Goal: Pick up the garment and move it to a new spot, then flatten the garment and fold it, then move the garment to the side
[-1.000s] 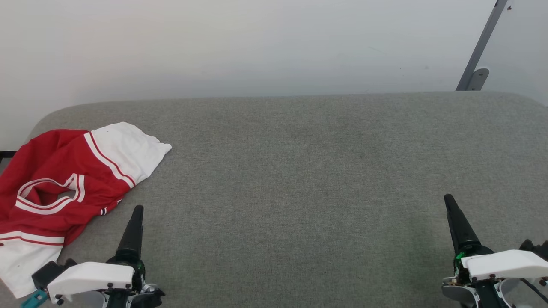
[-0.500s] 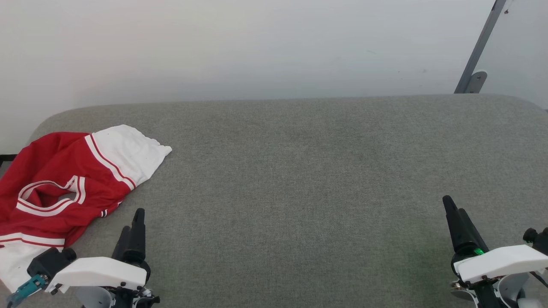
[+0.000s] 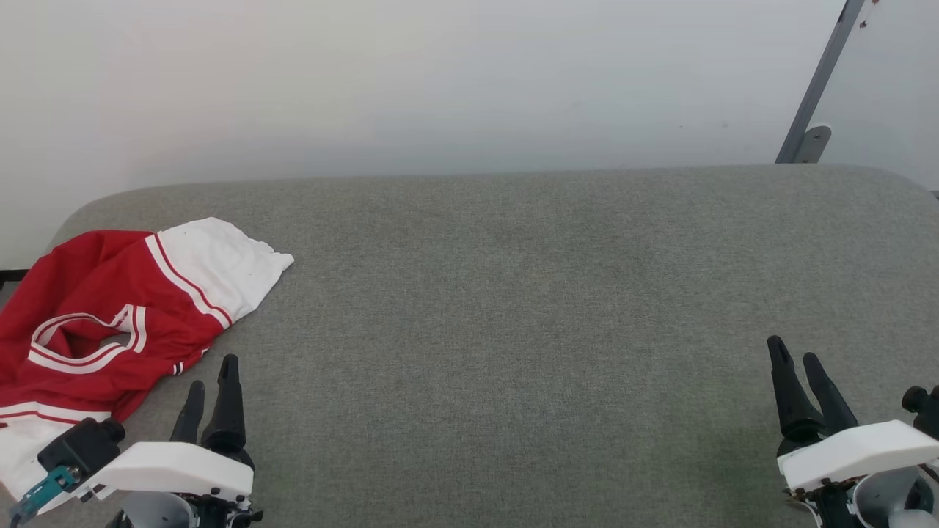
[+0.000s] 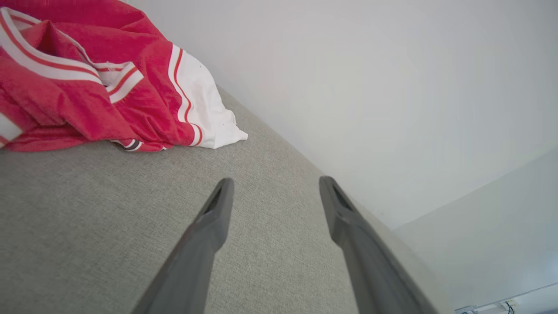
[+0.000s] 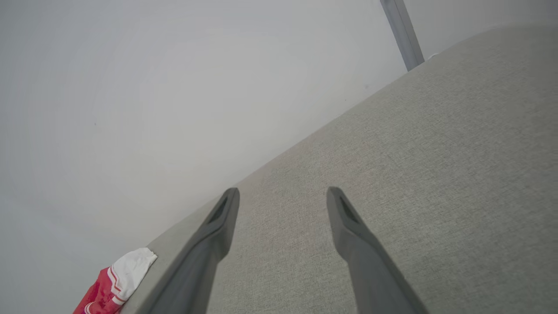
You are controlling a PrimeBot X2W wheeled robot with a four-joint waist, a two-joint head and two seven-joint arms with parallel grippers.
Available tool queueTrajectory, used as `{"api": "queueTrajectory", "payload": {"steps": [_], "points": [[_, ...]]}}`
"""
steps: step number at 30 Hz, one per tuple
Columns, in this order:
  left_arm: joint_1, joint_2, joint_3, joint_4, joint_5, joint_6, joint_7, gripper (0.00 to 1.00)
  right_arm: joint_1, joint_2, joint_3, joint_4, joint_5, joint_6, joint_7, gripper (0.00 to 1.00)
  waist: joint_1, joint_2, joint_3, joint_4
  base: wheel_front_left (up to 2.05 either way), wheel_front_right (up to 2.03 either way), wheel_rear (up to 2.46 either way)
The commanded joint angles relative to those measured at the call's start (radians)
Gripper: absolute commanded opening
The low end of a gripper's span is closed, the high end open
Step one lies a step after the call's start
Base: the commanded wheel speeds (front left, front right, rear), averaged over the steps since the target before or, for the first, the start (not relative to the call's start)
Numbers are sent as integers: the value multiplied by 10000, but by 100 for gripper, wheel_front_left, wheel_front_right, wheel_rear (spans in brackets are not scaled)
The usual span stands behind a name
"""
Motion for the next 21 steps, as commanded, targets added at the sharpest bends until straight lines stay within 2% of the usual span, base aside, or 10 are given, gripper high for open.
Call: {"api": "queueTrajectory", "payload": {"steps": [1,21], "points": [[-36,24,48,-115,346,-94,-151,100,-20,-119,-1,-184,-379,33,-127,100,0,0,-7,-1,0,0,0],[49,-133,200,129,2312,-470,-680,100,48,-363,100,-291,-2325,45,-533,100,0,0,-86,-24,0,0,0]]}}
